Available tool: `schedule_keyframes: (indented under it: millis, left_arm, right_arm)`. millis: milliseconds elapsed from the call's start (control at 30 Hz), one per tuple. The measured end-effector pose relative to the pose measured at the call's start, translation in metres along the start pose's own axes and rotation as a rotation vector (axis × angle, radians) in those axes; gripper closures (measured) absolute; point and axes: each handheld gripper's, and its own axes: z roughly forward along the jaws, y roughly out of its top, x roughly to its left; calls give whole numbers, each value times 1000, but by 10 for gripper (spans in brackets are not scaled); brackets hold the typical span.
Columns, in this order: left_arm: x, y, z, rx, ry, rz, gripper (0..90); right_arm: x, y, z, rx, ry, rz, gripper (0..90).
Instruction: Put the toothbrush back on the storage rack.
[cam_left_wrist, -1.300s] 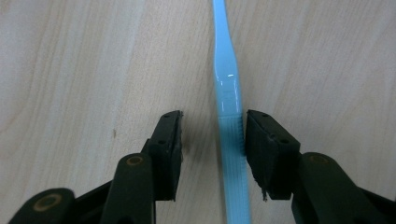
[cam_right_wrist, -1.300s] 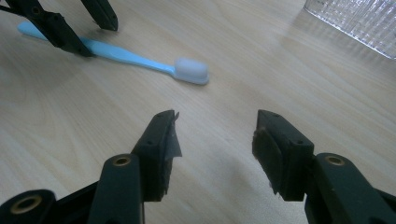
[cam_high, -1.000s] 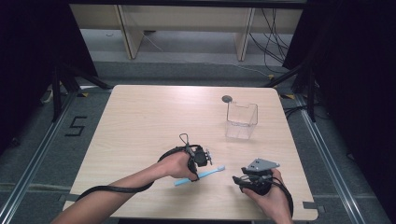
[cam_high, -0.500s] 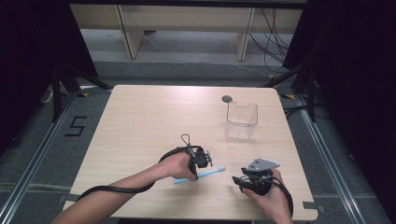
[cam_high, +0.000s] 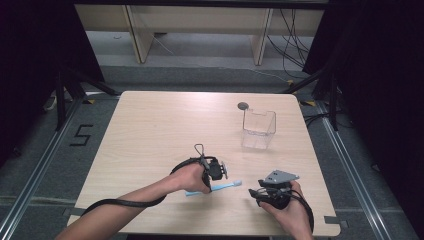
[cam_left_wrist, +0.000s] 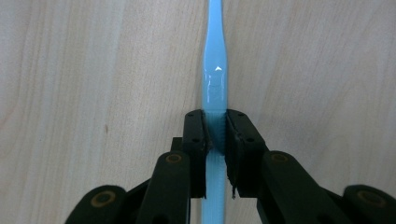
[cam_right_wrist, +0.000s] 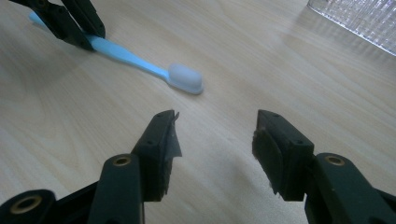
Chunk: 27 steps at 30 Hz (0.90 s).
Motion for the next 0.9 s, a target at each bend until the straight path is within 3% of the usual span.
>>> schedule_keyframes:
  millis: [100,300,400,533,633,733,800,833,900]
  left_arm:
    - [0,0,0,-2,0,0,781]
    - [0,1,-1,0,-1,10,781]
    - [-1,1,-1,-4,-4,9,781]
    - [-1,1,-2,-10,-2,12,781]
    - [0,0,-4,-19,2,10,781]
    - [1,-1,-7,-40,2,2,781]
    - [1,-3,-10,-61,6,-8,781]
    - [2,-4,-12,-71,6,-6,781]
    - [3,-5,-14,-92,10,-15,781]
  right_arm:
    - [1,-1,0,-2,1,13,490]
    - [-2,-1,1,-11,2,-13,490]
    - [0,-1,0,-7,0,9,490]
    - [-3,-1,1,-21,-2,-29,490]
    - [-2,-1,0,-14,-4,-1,490]
    - [-3,-2,0,-19,-6,1,491]
    - [-1,-2,-1,-5,1,36,491]
    - [-2,-1,-1,-11,1,11,491]
    - [-2,-2,-1,-13,-3,24,490]
